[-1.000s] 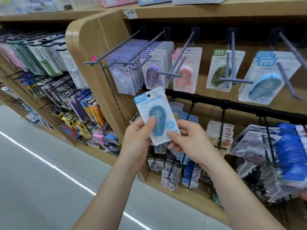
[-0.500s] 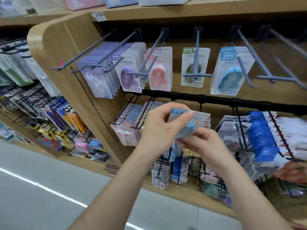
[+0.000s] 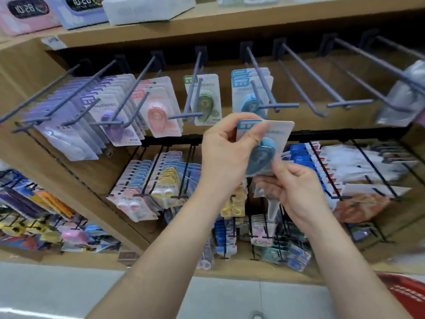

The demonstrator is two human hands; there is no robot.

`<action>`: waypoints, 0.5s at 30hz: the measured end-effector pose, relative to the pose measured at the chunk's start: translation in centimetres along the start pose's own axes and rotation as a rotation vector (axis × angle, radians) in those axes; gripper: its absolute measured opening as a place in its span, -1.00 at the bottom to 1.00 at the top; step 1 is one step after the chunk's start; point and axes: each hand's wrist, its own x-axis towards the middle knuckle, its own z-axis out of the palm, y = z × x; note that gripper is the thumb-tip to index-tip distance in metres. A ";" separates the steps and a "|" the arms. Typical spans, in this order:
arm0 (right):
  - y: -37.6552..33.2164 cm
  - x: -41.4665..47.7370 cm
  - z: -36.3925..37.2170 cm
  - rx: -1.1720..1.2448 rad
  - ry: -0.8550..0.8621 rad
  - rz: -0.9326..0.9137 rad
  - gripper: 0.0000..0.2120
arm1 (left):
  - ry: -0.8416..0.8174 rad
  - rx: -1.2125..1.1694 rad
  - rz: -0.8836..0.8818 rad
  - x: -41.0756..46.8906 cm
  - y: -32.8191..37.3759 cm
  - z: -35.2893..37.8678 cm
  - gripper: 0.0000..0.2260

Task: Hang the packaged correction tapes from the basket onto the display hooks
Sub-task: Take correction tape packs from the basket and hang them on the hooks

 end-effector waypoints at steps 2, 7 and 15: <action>-0.1 0.1 -0.1 -0.032 0.025 0.000 -0.67 | 0.061 -0.004 0.010 0.2 -0.2 0.4 -0.83; -0.2 0.0 -0.2 -0.067 0.023 -0.033 -0.66 | 0.112 0.054 0.101 -0.3 -0.3 0.7 -0.85; -0.5 -0.1 0.2 -0.119 0.002 -0.073 -0.70 | 0.083 0.058 0.103 -0.2 0.3 0.1 -0.91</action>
